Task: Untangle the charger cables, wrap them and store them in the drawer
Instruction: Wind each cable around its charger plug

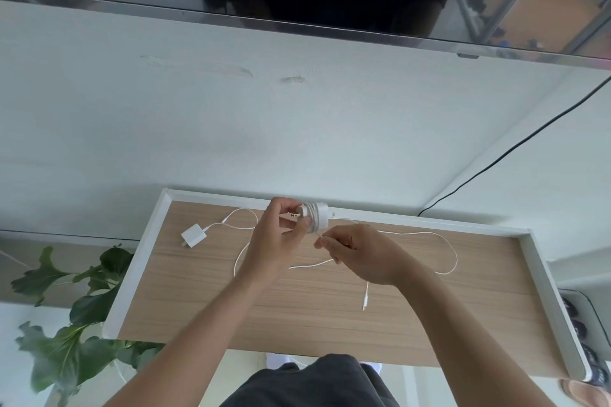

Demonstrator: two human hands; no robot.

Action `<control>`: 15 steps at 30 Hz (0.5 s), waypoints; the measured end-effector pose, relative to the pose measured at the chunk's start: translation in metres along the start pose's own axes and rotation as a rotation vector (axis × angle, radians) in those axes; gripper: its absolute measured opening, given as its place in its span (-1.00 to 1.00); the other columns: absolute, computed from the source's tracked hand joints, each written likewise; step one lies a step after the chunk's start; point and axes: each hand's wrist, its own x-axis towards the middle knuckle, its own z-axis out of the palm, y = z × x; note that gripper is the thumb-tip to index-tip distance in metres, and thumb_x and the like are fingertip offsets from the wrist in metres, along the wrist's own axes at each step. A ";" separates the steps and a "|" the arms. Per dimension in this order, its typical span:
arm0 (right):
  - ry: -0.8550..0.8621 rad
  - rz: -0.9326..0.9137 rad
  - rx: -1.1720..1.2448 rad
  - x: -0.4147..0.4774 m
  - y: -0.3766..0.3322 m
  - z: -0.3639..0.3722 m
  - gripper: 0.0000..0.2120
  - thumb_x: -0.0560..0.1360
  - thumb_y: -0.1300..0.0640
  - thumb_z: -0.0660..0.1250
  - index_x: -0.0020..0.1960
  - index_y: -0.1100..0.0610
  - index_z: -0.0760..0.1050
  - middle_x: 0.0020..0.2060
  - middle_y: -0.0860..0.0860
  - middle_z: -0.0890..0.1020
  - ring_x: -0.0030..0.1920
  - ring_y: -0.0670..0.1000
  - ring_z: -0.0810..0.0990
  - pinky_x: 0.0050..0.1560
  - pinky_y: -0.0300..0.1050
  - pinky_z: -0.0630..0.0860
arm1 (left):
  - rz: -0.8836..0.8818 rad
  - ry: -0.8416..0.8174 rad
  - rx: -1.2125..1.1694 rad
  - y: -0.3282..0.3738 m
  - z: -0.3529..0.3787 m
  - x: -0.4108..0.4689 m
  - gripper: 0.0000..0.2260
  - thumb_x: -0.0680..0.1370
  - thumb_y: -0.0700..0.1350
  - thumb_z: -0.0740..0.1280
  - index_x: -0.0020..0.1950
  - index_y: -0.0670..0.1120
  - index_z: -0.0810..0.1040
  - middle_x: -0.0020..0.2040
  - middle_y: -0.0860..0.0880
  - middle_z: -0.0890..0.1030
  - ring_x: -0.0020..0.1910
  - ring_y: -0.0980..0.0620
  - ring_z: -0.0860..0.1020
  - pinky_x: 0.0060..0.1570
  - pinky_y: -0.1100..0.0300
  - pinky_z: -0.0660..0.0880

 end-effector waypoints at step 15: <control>0.158 -0.012 0.059 0.007 0.001 -0.048 -0.73 0.72 -0.19 0.33 -0.05 -0.16 0.72 -0.25 0.18 0.56 -0.31 -0.01 0.40 -0.20 -0.05 0.39 | 0.066 -0.379 0.044 0.005 -0.010 -0.014 -0.74 0.71 -0.14 0.45 0.36 0.12 0.61 0.27 0.14 0.70 0.24 0.11 0.64 0.23 0.22 0.61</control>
